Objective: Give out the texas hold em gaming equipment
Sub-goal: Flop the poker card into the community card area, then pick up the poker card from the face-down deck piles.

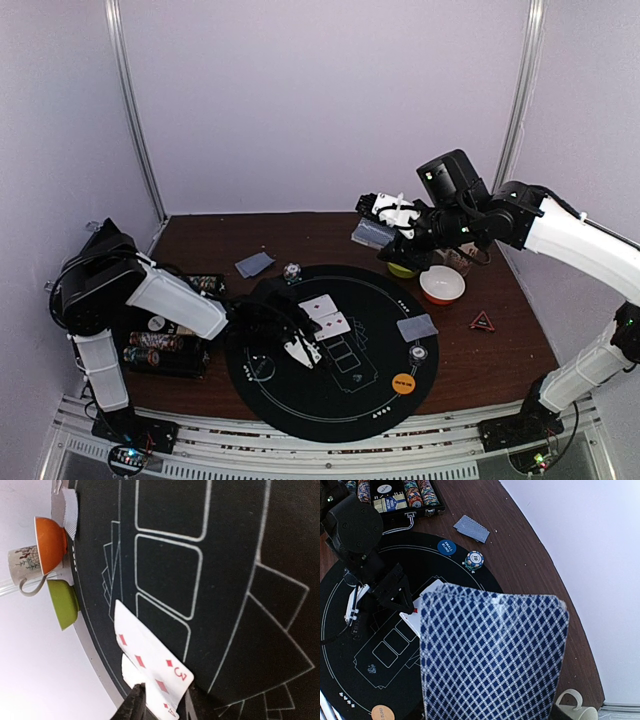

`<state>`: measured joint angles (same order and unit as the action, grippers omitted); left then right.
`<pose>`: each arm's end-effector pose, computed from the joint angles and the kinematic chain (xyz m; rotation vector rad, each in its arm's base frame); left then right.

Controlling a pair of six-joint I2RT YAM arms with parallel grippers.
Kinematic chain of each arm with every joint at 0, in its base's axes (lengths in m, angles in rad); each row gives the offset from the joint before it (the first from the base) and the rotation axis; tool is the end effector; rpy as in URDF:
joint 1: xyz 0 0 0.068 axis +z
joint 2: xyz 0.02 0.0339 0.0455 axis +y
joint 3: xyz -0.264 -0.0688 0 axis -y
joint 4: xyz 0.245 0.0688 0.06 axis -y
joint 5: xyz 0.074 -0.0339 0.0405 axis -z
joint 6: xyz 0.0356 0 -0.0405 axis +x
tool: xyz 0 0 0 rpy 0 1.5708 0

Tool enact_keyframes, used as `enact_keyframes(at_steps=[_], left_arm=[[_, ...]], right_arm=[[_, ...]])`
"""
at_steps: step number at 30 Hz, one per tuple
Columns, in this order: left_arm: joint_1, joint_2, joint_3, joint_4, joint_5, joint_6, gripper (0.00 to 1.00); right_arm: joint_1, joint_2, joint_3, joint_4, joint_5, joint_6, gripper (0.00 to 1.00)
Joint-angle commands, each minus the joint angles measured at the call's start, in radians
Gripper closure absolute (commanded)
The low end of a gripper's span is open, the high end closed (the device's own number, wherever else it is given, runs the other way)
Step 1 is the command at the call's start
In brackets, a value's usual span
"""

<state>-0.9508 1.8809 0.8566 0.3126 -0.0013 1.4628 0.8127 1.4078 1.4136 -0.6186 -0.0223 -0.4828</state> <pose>0.2105 -0.2947 0.1152 2.1463 0.8184 0.2679 0.2136 0.2267 0.3724 -1.3323 1.7397 0.2110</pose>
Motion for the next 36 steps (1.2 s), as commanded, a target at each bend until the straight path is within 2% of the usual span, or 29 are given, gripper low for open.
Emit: enact_keyframes(at_steps=[1, 5, 11, 16, 22, 25, 28, 31, 32, 33, 34, 35, 36], left_arm=[[-0.009, 0.014, -0.015, -0.106, -0.015, -0.025, 0.66], [-0.016, -0.014, -0.014, -0.160, -0.020, -0.044, 0.59], [-0.032, -0.078, -0.038, -0.205, -0.044, -0.089, 0.57], [-0.039, -0.209, -0.051, -0.136, -0.005, -0.244, 0.58], [-0.015, -0.419, -0.044, 0.056, 0.092, -0.671, 0.49], [0.043, -0.458, 0.037, 0.062, 0.117, -1.035, 0.35], [0.165, -0.435, 0.206, -0.066, 0.297, -1.430, 0.31], [0.262, -0.382, 0.320, -0.102, 0.435, -1.770, 0.26], [0.274, -0.361, 0.344, -0.110, 0.469, -1.847, 0.25], [0.279, -0.331, 0.373, -0.125, 0.535, -1.901, 0.19], [0.279, -0.307, 0.403, -0.141, 0.587, -1.924, 0.09], [0.279, -0.284, 0.428, -0.145, 0.633, -1.955, 0.03], [0.279, -0.268, 0.446, -0.140, 0.680, -1.984, 0.02]], right_arm=[[-0.004, -0.037, -0.011, 0.004, 0.008, 0.012, 0.49], [-0.004, -0.038, -0.012, 0.000, 0.008, 0.014, 0.49], [-0.004, -0.038, -0.011, 0.003, 0.004, 0.015, 0.49], [-0.004, -0.037, -0.008, 0.005, -0.003, 0.015, 0.49], [-0.004, -0.029, 0.002, 0.011, -0.018, 0.011, 0.49], [-0.004, -0.021, 0.012, 0.005, -0.028, 0.010, 0.49], [-0.003, -0.018, 0.019, 0.004, -0.034, 0.010, 0.49], [-0.002, -0.014, 0.021, 0.005, -0.042, 0.010, 0.49], [0.000, -0.013, 0.021, 0.010, -0.045, 0.011, 0.49], [0.000, -0.009, 0.021, 0.013, -0.048, 0.010, 0.49], [0.001, -0.004, 0.023, 0.013, -0.049, 0.011, 0.49], [0.002, -0.001, 0.026, 0.013, -0.051, 0.012, 0.49], [0.005, 0.003, 0.029, 0.016, -0.052, 0.013, 0.49]])
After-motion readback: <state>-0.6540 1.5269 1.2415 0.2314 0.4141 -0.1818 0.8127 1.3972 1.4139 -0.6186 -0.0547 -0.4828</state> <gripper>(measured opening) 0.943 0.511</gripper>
